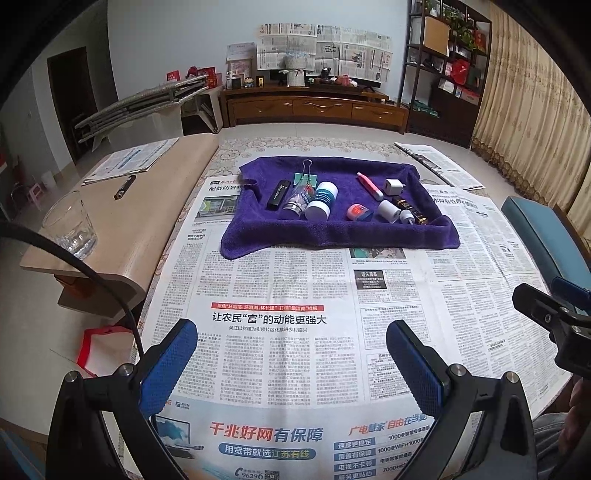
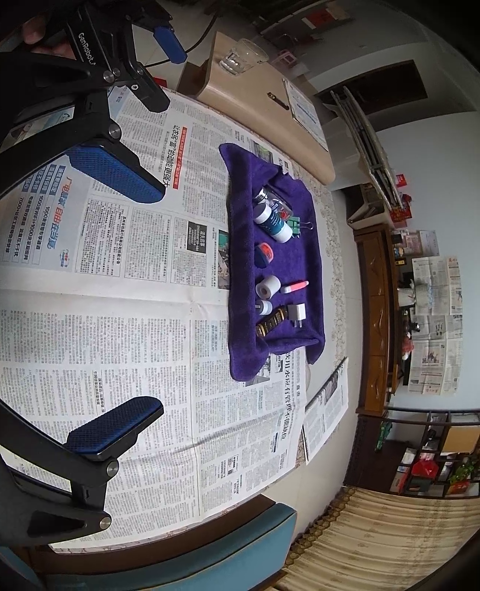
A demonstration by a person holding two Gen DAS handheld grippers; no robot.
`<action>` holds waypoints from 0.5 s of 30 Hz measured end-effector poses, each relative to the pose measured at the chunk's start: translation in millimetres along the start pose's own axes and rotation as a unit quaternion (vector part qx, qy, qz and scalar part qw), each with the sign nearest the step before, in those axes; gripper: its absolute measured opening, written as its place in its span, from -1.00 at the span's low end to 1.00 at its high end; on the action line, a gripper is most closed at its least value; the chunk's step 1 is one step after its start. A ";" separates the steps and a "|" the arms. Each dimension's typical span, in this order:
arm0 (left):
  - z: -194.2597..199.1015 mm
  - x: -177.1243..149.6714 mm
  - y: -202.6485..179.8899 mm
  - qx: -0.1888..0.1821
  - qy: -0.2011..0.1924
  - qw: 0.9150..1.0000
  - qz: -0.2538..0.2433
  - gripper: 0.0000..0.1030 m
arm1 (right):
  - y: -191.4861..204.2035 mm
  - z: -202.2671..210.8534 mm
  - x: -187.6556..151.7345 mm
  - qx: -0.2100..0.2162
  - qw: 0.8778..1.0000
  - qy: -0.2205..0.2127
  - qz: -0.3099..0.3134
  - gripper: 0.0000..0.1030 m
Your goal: Organize rigid objects
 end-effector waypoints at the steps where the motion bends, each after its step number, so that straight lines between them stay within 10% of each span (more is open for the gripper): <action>1: 0.2 0.1 -0.2 0.000 0.000 1.000 0.000 1.00 | -0.6 0.8 0.2 0.000 1.000 -0.001 0.000 1.00; 15: 0.2 -1.7 -8.7 -0.004 0.005 1.000 -0.010 1.00 | -3.8 8.1 -0.4 0.007 1.000 -0.006 0.002 0.99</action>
Point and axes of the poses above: each gripper's, at about its wrist camera, not at the fingertips, and z roughly against the way its jaws point, y to its left, x to its top, the point moved 2 cm from there along -z, roughly the way its jaws point
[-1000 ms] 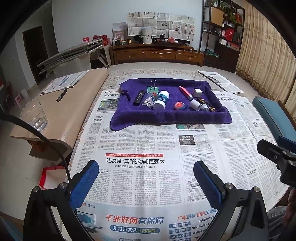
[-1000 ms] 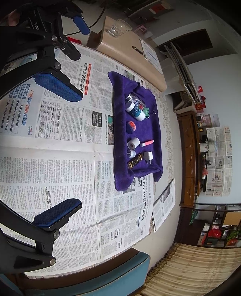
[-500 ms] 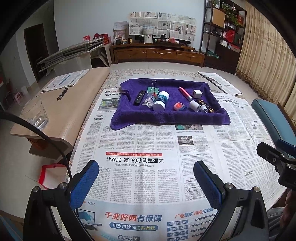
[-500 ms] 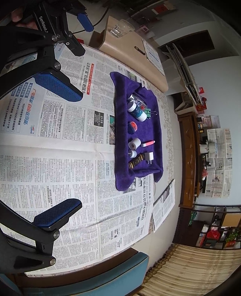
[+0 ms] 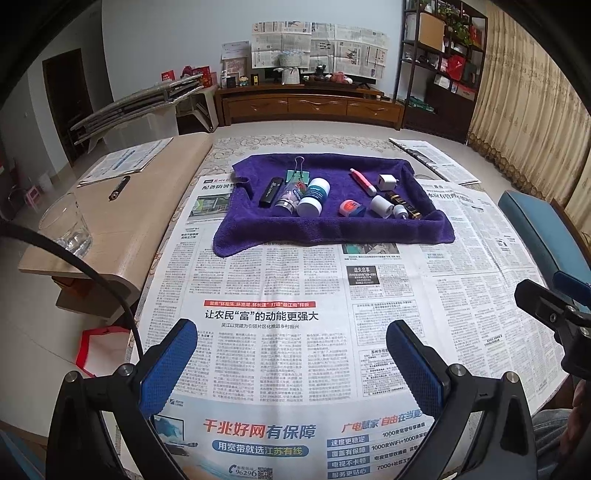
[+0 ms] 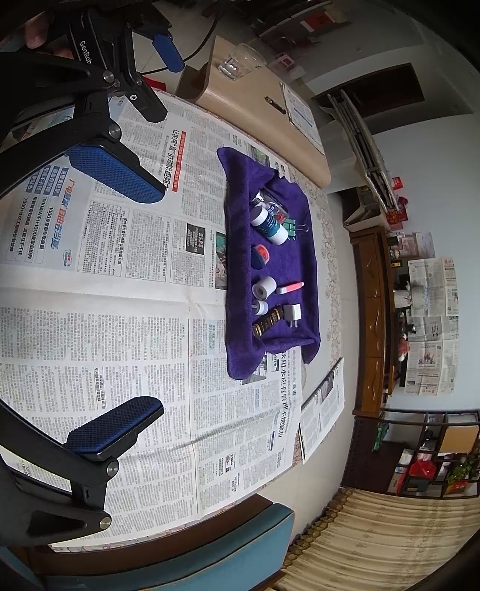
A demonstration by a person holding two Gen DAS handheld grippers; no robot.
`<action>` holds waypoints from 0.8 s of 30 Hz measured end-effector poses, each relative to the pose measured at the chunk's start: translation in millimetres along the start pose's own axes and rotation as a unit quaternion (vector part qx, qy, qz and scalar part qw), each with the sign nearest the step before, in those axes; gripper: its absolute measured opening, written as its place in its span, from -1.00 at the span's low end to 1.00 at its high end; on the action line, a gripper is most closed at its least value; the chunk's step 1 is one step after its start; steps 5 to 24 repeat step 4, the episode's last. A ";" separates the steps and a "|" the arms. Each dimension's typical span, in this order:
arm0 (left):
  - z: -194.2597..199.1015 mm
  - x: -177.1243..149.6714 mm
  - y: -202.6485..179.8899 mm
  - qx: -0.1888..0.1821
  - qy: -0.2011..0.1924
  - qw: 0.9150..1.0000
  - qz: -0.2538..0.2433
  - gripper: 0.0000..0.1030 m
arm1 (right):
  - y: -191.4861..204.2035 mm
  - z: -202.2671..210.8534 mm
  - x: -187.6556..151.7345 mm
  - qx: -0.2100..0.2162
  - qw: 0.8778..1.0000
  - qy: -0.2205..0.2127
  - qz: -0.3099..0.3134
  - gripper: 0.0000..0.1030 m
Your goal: Organize rigid objects
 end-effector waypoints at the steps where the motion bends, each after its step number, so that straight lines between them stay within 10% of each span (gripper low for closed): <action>1: -0.2 -0.2 -0.9 0.000 0.001 1.000 -0.001 1.00 | 0.3 0.2 0.2 0.000 1.000 0.000 0.001 0.99; 24: 0.9 -1.7 -2.8 -0.002 -0.004 1.000 -0.001 1.00 | 1.1 1.1 -0.5 0.002 1.000 -0.001 0.001 0.99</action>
Point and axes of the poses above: each gripper's, at about its wrist camera, not at the fingertips, and z roughly against the way its jaws point, y to its left, x to its top, the point moved 2 cm from there along -z, roughly the way its jaws point
